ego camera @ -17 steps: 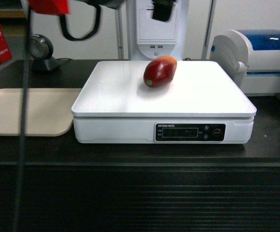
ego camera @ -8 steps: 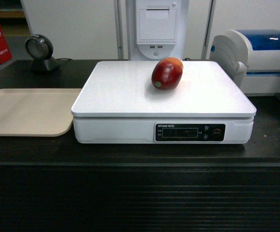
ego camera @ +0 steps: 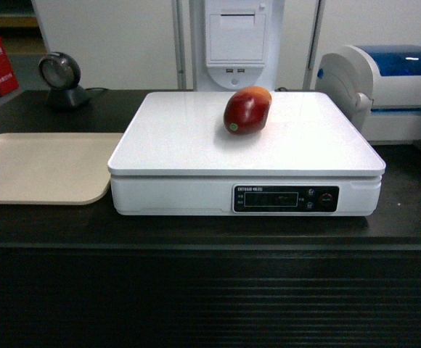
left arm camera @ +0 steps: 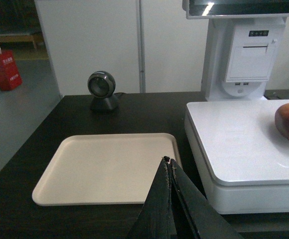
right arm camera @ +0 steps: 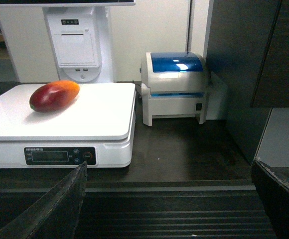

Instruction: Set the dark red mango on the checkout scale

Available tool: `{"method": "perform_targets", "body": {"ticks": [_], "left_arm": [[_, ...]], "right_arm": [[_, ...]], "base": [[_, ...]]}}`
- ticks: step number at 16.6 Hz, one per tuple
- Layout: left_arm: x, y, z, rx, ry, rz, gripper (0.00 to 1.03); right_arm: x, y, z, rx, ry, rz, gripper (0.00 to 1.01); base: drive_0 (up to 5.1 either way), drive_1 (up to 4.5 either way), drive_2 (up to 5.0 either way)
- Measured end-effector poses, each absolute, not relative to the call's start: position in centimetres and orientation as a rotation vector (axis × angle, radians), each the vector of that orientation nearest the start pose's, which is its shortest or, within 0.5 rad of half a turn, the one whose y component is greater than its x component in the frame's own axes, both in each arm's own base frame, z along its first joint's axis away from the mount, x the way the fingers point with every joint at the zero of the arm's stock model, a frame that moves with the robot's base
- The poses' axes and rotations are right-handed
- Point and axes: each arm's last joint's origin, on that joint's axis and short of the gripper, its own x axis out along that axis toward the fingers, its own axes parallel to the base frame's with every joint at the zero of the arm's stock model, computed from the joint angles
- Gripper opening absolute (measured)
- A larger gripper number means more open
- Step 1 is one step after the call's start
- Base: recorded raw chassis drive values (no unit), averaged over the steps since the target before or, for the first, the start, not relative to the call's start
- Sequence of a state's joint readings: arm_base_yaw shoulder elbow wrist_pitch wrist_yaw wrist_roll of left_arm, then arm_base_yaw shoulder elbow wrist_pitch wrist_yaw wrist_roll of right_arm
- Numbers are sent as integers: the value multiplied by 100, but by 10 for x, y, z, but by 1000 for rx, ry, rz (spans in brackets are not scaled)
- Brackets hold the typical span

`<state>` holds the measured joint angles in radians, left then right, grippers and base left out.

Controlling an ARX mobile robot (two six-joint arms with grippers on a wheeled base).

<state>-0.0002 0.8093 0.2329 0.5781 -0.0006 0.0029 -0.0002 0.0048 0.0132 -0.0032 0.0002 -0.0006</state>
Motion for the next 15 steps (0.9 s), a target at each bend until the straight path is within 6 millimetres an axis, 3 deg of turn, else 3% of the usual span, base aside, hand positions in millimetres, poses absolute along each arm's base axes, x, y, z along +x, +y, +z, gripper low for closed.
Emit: {"method": "perform_targets", "body": {"ticks": [6, 15], "left_arm": [[145, 0, 188, 3, 2, 0, 2], [122, 0, 168, 3, 2, 1, 2]], "right_arm": [[97, 0, 167, -1, -5, 0, 98], [97, 0, 167, -1, -5, 0, 98]], "base": [[0, 0, 0], [0, 0, 0]]}}
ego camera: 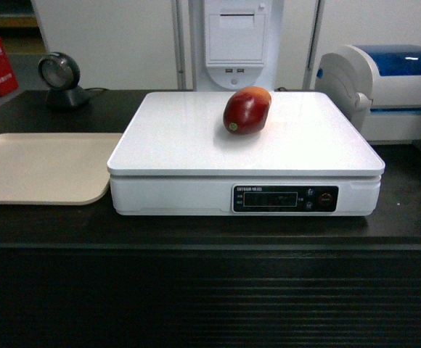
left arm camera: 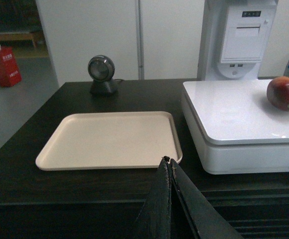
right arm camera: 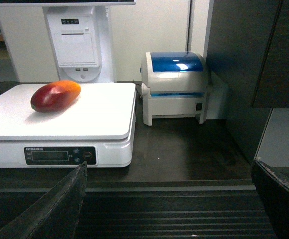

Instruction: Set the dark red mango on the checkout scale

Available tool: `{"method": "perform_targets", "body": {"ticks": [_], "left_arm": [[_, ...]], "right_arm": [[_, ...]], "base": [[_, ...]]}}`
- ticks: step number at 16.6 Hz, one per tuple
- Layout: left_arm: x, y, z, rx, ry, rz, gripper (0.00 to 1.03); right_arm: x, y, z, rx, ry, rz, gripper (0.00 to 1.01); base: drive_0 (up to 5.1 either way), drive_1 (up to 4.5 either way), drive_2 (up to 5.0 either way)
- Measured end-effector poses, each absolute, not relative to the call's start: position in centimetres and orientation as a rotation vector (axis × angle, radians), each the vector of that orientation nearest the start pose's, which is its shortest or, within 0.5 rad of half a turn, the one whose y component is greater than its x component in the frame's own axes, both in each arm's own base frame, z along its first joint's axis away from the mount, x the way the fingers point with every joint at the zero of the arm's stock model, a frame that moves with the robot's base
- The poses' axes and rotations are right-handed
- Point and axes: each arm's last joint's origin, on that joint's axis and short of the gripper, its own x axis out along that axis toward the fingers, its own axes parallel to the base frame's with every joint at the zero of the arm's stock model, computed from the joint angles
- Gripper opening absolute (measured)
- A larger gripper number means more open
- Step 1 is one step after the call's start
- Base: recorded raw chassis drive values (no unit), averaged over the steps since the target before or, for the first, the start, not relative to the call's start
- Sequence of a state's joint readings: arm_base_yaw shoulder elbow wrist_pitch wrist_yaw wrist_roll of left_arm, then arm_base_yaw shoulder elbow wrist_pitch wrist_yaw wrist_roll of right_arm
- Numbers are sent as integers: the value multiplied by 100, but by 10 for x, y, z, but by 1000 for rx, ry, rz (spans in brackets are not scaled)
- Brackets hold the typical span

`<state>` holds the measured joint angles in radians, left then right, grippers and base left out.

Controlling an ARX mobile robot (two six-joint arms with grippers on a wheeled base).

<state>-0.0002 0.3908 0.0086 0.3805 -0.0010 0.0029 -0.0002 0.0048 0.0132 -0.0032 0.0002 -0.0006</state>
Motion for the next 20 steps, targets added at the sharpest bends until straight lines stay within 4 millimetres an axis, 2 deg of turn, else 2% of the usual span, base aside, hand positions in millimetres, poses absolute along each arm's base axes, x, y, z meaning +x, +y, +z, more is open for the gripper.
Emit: {"method": "perform_targets", "body": {"ticks": [10, 11, 12, 20], "left_arm": [[108, 0, 169, 3, -9, 0, 2], [101, 0, 163, 3, 45, -2, 2], [97, 0, 166, 3, -6, 0, 2], [98, 0, 166, 3, 0, 0, 2]], "right_arm": [[97, 0, 167, -1, -5, 0, 98], [97, 0, 167, -1, -5, 0, 98], [97, 0, 167, -1, -5, 0, 98], [97, 0, 167, -1, -5, 0, 98]], "base": [[0, 0, 0], [0, 0, 0], [0, 0, 0], [0, 0, 0]]}}
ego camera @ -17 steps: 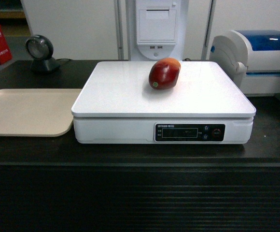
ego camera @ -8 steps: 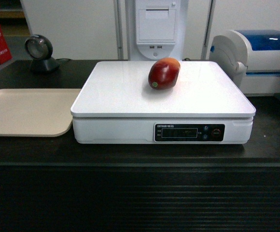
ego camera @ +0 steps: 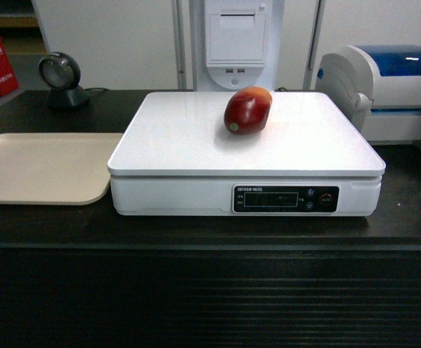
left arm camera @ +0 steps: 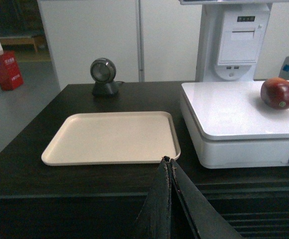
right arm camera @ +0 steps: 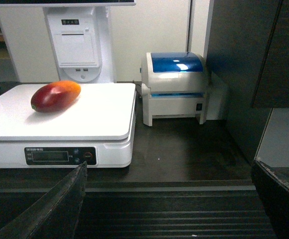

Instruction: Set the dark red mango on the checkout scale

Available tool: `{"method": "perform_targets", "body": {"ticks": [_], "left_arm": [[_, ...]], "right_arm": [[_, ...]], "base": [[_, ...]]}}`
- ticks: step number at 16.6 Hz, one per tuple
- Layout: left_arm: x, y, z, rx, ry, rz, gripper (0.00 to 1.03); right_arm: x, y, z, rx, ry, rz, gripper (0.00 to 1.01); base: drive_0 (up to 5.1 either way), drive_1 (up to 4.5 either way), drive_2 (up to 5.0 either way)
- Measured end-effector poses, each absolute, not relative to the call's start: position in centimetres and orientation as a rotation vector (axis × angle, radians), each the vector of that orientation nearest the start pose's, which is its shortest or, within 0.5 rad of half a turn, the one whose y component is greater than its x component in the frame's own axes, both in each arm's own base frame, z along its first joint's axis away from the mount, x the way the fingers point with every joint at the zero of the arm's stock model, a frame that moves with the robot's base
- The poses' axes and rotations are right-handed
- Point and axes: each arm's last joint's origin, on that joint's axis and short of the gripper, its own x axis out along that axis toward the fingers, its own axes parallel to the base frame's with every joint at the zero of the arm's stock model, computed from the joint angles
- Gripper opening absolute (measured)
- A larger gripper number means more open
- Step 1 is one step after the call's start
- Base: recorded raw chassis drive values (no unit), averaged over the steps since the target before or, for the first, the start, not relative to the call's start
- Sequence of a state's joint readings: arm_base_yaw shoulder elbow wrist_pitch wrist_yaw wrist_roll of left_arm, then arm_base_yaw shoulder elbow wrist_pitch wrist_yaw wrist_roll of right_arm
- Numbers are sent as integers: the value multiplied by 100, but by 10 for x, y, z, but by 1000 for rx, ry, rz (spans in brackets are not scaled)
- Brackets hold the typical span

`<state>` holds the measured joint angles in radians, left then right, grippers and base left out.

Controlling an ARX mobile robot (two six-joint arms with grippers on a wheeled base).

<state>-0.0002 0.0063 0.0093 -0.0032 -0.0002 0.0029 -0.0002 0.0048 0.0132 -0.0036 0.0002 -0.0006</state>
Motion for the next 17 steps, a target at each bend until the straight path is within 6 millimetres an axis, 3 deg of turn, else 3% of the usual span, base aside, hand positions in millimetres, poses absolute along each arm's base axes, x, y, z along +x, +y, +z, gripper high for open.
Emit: {"method": "perform_targets", "body": {"ticks": [5, 9, 11, 13, 17], "left_arm": [[98, 0, 166, 1, 0, 0, 3], [98, 0, 166, 2, 0, 0, 17], [98, 0, 166, 2, 0, 0, 35], [98, 0, 166, 3, 0, 0, 100], [98, 0, 166, 2, 0, 0, 98]], "right_arm": [[97, 0, 167, -1, -5, 0, 98], [97, 0, 167, -1, -5, 0, 98], [97, 0, 167, -1, -5, 0, 98], [97, 0, 167, -1, -5, 0, 98], [97, 0, 167, -1, -5, 0, 98]], "base": [[0, 0, 0], [0, 0, 0], [0, 0, 0], [0, 0, 0], [0, 0, 0]]}}
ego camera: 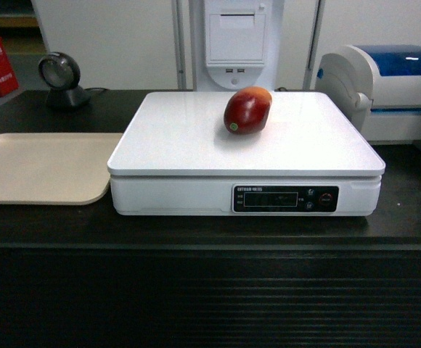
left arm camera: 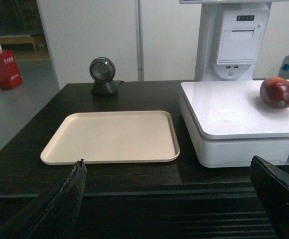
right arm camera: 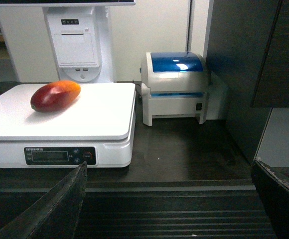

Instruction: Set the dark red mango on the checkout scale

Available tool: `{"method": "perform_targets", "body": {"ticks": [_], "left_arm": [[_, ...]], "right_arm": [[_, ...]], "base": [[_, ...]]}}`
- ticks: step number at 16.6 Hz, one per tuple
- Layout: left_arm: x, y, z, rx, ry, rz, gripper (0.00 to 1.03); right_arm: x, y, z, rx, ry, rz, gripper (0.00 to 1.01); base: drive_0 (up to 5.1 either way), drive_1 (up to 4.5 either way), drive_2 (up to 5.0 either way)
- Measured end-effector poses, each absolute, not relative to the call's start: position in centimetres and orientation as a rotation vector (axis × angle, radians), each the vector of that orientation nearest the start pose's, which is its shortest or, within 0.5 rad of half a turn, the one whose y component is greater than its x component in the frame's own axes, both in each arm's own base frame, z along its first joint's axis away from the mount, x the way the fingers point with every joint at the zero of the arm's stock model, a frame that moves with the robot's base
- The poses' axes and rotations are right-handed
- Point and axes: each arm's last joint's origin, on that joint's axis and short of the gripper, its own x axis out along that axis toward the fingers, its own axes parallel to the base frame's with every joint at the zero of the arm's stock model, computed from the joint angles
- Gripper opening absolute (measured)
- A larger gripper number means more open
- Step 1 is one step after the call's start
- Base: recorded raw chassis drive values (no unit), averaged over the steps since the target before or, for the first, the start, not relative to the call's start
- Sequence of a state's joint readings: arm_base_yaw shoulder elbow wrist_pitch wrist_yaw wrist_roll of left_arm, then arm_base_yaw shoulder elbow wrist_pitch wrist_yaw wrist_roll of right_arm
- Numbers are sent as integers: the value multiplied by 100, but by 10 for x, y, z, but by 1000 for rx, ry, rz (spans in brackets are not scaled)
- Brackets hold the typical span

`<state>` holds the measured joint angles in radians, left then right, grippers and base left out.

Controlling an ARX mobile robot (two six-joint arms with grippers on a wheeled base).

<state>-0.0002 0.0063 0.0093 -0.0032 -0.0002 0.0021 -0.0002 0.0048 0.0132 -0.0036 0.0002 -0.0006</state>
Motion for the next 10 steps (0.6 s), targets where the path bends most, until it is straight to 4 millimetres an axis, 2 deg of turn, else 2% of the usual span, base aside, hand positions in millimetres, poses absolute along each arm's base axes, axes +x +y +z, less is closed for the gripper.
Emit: {"method": "perform_targets", "body": {"ticks": [10], "left_arm": [[98, 0, 166, 2, 0, 0, 98]], "right_arm": [[97, 0, 167, -1, -5, 0, 98]], "base": [[0, 0, 0]]}}
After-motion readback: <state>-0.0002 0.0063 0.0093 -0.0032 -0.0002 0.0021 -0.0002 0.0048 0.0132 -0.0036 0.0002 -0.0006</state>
